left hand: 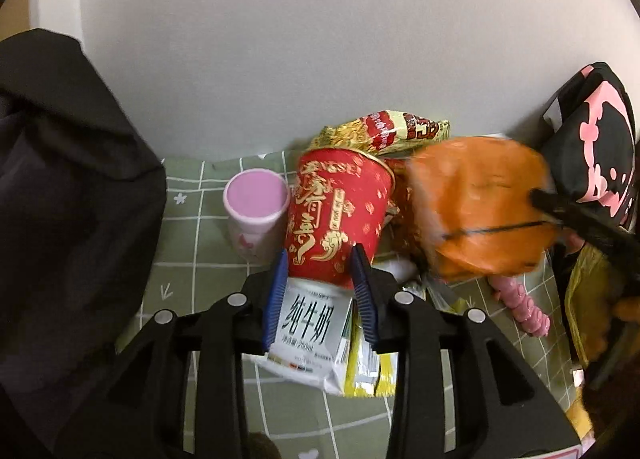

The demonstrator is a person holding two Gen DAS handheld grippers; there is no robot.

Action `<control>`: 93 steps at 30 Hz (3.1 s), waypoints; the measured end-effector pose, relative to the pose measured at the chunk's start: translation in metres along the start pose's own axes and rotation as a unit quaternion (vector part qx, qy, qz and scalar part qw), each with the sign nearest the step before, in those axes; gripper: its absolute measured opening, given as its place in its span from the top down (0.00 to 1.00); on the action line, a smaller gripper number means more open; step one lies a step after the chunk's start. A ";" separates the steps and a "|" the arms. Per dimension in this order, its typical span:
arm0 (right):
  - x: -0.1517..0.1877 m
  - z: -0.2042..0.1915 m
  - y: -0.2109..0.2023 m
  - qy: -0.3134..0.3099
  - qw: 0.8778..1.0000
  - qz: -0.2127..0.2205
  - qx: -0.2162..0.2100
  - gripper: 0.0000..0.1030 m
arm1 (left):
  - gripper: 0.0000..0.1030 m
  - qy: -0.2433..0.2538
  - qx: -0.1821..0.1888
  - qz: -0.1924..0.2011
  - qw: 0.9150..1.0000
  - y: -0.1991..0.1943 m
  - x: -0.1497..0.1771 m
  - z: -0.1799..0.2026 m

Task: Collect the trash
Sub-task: 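Grasp the orange plastic bag with the right tool while the left tool grasps the red paper cup, then lift the orange bag with the right tool while the left tool lifts the red cup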

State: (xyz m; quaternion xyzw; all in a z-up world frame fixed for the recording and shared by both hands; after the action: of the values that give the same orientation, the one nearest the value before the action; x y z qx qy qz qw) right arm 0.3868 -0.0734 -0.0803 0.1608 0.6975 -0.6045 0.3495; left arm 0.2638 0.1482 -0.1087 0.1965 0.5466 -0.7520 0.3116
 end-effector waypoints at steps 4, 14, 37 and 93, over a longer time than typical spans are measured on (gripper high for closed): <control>-0.006 0.011 -0.041 0.006 0.999 0.030 0.024 0.87 | 0.59 -0.010 0.025 -0.001 1.000 0.008 -0.008 -0.003; 0.020 0.013 -0.083 0.018 0.997 0.035 0.066 0.87 | 0.53 0.010 0.026 -0.023 0.999 0.038 -0.006 0.015; 0.020 0.084 -0.164 0.055 0.991 0.090 0.081 0.87 | 0.63 0.074 0.119 0.054 0.989 -0.046 -0.044 0.112; 0.040 0.060 -0.109 0.052 0.996 0.067 -0.004 0.87 | 0.39 -0.063 0.094 -0.200 0.973 -0.084 0.138 -0.006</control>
State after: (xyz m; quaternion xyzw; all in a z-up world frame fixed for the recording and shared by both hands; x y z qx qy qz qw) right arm 0.3060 -0.1628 -0.0289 0.2367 0.7048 -0.5677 0.3535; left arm 0.1059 0.1367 -0.1398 0.0644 0.4806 -0.8581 0.1689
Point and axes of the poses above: each gripper's, at about its wrist camera, not at the fingertips, and y roughly the way its jaws point, z to its right, x to its underside, the point moved 6 cm from there along y, roughly the way its jaws point, and after that the axes turned 12 degrees about x, right-handed, at the moved point
